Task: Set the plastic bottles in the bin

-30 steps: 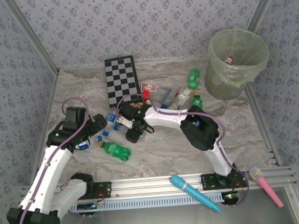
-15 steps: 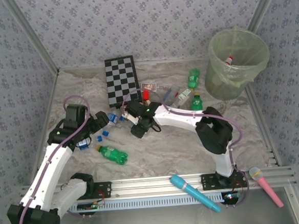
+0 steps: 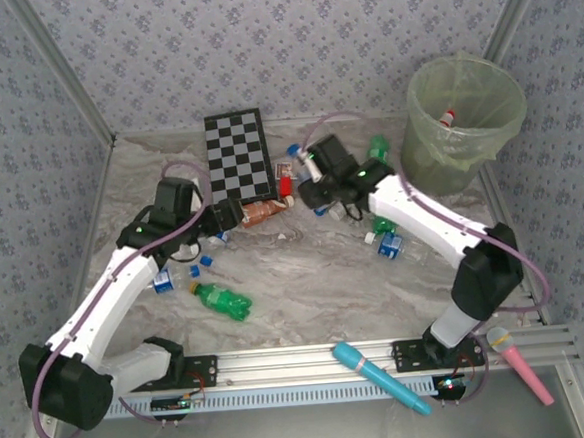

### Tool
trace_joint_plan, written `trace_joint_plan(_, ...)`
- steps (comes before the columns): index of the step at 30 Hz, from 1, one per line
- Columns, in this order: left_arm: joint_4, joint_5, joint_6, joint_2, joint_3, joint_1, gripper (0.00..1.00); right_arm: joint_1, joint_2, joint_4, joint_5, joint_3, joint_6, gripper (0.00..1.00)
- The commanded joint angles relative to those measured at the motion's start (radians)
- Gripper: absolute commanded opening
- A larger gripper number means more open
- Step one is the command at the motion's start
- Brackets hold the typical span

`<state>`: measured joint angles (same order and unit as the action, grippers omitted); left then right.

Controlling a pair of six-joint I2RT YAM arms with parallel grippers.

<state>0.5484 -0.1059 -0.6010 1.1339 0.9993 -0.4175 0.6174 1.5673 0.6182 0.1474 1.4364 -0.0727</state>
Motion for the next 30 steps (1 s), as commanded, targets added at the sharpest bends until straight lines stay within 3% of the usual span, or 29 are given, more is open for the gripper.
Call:
trace_joint_plan(1,-0.079,-0.027,0.057,0.037,0.081,-0.040,1.00,-0.089,-0.080,0.013,0.021,0.032,-0.051,0.56)
trace_joint_plan(8,-0.102,-0.050,0.099,0.117,0.210,-0.097,1.00,-0.313,-0.134,0.038,0.029,0.132,-0.101,0.55)
trace_joint_plan(16,-0.132,-0.066,0.104,0.127,0.240,-0.106,1.00,-0.576,-0.127,0.032,0.001,0.281,-0.166,0.54)
trace_joint_plan(21,-0.150,-0.072,0.096,0.124,0.234,-0.110,1.00,-0.666,-0.105,-0.012,0.054,0.335,-0.153,0.54)
trace_joint_plan(30,-0.156,-0.072,0.092,0.104,0.216,-0.116,1.00,-0.814,-0.053,-0.176,0.061,0.284,-0.139,0.54)
